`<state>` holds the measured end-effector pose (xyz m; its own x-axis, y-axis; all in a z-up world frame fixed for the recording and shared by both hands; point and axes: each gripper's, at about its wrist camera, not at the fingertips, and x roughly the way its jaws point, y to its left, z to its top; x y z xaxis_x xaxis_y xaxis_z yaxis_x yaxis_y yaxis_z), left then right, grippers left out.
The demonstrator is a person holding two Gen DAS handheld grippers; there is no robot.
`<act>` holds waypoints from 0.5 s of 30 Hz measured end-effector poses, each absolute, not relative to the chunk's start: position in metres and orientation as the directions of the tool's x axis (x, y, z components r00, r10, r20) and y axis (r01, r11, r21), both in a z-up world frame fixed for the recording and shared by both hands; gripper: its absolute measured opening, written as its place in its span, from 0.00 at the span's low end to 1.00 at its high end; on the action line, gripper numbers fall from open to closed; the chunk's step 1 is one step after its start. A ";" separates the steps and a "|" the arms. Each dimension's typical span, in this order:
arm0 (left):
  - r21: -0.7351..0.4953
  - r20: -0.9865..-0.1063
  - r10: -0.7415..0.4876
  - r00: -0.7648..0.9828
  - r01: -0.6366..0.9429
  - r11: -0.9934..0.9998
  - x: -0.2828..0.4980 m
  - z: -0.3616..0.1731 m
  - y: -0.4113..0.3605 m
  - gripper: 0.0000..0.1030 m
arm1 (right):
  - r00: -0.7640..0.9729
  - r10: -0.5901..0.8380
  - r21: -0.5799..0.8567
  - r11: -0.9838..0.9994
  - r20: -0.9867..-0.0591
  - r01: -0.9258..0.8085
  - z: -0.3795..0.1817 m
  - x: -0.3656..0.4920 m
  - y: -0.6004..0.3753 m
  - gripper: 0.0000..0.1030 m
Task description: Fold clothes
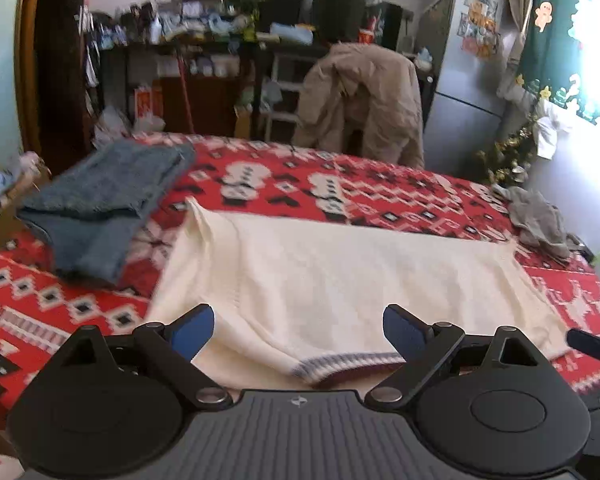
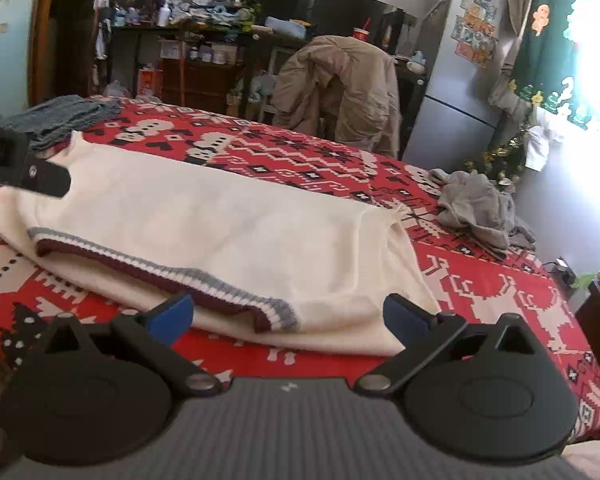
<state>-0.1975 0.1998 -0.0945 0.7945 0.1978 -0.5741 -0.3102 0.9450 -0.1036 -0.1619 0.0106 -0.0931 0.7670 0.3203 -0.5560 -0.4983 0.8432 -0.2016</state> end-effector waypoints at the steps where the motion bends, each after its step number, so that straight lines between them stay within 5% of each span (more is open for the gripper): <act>1: -0.083 -0.568 0.213 0.795 -0.312 0.946 -0.198 -0.095 0.201 0.89 | 0.762 0.347 -0.186 0.837 -0.547 -0.515 -0.093 -0.164 0.008 0.99; 6: -0.003 -0.563 0.252 0.787 -0.306 0.952 -0.199 -0.098 0.211 0.89 | 0.796 0.333 -0.208 0.848 -0.506 -0.487 -0.084 -0.170 0.006 0.99; 15: -0.020 -0.522 0.265 0.811 -0.323 0.946 -0.165 -0.095 0.242 0.89 | 0.756 0.354 0.057 0.919 -0.550 -0.389 -0.063 -0.105 0.001 0.99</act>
